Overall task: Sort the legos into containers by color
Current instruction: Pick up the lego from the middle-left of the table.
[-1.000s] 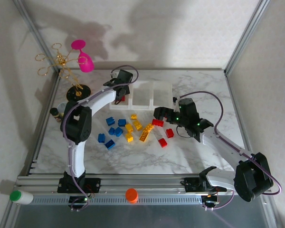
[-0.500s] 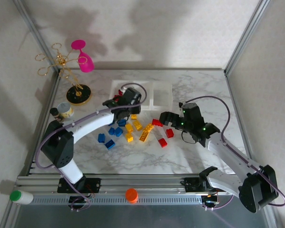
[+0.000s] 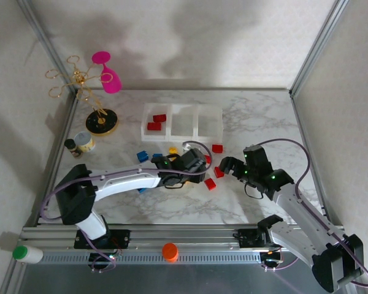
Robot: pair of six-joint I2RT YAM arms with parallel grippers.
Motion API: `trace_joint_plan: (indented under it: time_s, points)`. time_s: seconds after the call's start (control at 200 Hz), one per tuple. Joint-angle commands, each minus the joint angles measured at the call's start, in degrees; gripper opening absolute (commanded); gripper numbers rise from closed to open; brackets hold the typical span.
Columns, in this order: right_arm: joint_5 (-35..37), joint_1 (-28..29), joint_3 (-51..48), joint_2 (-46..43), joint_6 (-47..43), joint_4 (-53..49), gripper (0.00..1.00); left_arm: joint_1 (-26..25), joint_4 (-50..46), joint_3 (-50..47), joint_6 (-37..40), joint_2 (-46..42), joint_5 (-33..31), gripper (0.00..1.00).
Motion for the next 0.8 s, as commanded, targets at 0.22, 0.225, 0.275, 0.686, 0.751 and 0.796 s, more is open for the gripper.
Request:
trace_joint_plan:
  time_s: [0.22, 0.225, 0.275, 0.686, 0.751, 0.796]
  points:
    - [-6.45, -7.04, -5.64, -3.51, 0.95, 3.27, 0.99, -5.79, 0.07, 6.06, -14.01, 12.06, -1.52, 0.63]
    - [-6.54, -7.13, -5.72, -3.54, 0.93, 3.21, 0.99, -5.78, 0.09, 6.11, -14.11, 12.23, -1.57, 0.63]
    - [-7.10, -7.80, -6.09, -3.48, 0.49, 3.47, 0.99, -5.91, 0.90, 6.12, -15.07, 13.37, -1.47, 0.65]
    - [-12.30, -14.05, -7.58, -3.10, -3.03, 5.48, 0.99, -5.96, -2.37, 14.88, -16.65, 24.11, -8.08, 0.79]
    - [-12.64, -14.43, -7.71, -3.21, -3.46, 5.56, 0.99, -5.95, -3.69, 16.28, -16.77, 26.05, -8.83, 0.79]
    - [-12.96, -14.62, -7.65, -3.26, -3.66, 5.60, 0.98, -6.09, -4.51, 16.61, -17.10, 26.82, -9.76, 0.78]
